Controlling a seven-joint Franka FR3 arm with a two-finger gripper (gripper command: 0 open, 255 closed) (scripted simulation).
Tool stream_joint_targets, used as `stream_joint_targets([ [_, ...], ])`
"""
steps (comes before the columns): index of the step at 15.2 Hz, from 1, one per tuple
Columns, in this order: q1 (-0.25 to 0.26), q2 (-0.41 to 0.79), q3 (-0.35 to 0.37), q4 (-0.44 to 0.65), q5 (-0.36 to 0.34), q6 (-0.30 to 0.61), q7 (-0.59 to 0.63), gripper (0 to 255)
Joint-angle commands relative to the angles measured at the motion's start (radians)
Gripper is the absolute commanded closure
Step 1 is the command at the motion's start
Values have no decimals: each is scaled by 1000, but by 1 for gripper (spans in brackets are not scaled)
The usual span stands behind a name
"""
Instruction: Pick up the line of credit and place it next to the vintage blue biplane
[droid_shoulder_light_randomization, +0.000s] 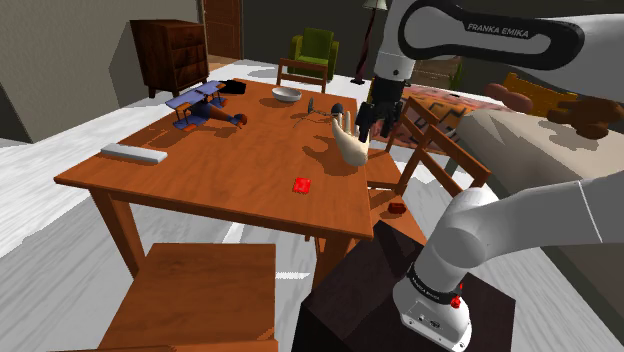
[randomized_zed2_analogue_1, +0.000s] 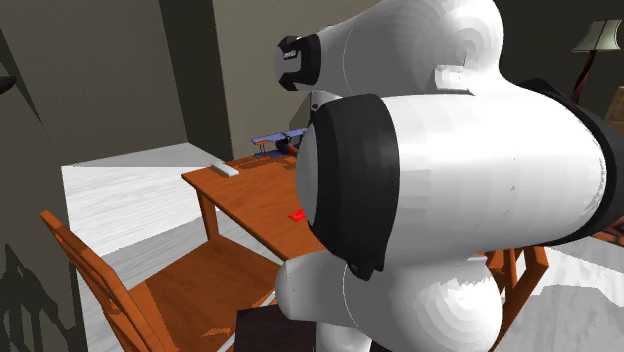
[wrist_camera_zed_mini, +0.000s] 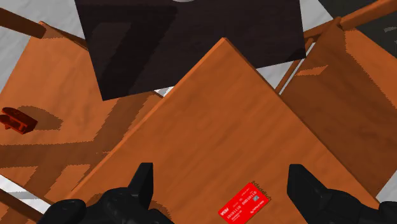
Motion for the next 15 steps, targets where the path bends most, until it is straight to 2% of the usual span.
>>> stream_joint_targets([
  [1,0,0,0,0,0,0,0,0],
  [6,-33,-25,133,-177,10,265,223,0],
  [10,-71,24,254,-271,-2,484,418,0],
  [13,-122,100,356,-308,-36,647,582,0],
  [15,-177,167,435,-315,-76,749,705,0],
])
